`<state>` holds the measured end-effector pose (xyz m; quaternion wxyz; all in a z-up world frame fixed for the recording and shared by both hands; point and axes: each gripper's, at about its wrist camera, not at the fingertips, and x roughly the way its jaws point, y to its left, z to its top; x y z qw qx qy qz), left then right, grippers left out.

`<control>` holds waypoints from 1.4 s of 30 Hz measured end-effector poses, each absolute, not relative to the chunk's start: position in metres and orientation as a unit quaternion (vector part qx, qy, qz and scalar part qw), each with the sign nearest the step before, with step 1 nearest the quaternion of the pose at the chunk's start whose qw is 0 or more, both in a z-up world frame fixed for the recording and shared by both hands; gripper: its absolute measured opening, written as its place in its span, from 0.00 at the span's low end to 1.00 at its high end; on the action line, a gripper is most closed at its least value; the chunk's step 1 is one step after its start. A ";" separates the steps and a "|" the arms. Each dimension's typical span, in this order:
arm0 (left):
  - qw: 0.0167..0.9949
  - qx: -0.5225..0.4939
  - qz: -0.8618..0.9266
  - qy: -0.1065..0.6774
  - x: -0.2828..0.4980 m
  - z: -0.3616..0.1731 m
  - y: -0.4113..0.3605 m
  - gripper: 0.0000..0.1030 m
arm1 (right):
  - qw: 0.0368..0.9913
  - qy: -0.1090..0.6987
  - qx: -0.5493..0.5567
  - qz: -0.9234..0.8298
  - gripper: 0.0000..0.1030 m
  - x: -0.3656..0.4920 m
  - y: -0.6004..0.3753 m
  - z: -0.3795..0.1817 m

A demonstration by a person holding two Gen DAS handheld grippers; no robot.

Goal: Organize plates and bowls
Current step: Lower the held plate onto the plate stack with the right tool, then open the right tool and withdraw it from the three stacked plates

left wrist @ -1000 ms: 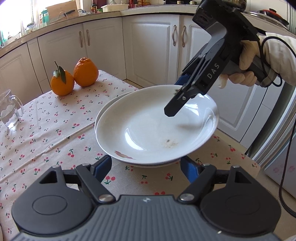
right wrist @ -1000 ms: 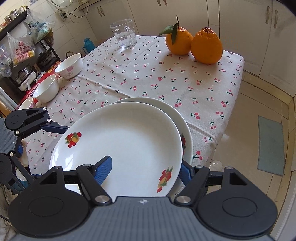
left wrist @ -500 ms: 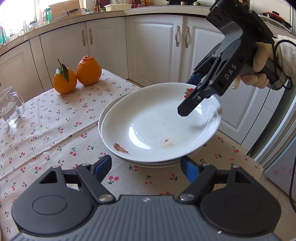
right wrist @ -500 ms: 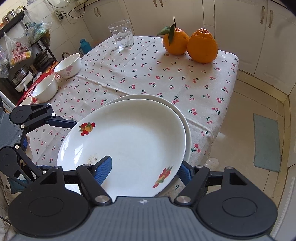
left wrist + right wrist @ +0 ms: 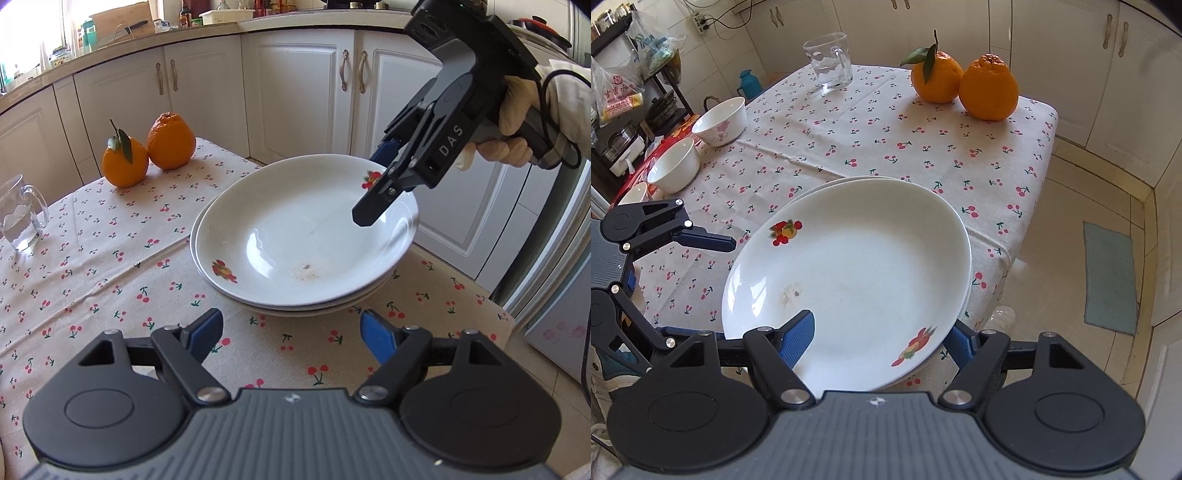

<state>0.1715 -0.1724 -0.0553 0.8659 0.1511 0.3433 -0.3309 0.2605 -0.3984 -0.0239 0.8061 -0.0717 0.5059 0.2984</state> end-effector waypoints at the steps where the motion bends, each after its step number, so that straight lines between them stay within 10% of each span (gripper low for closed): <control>1: 0.866 0.151 -0.332 0.342 0.170 -0.055 -0.172 0.79 | 0.806 0.506 -0.073 0.297 0.78 0.260 -0.398 -0.024; 22: 0.877 0.142 -0.342 0.306 0.152 -0.043 -0.160 0.85 | 0.806 0.513 -0.101 0.276 0.81 0.240 -0.394 -0.026; 42: 0.915 0.101 -0.309 0.239 0.110 -0.001 -0.092 0.97 | 0.895 0.358 -0.153 0.216 1.00 0.155 -0.313 0.030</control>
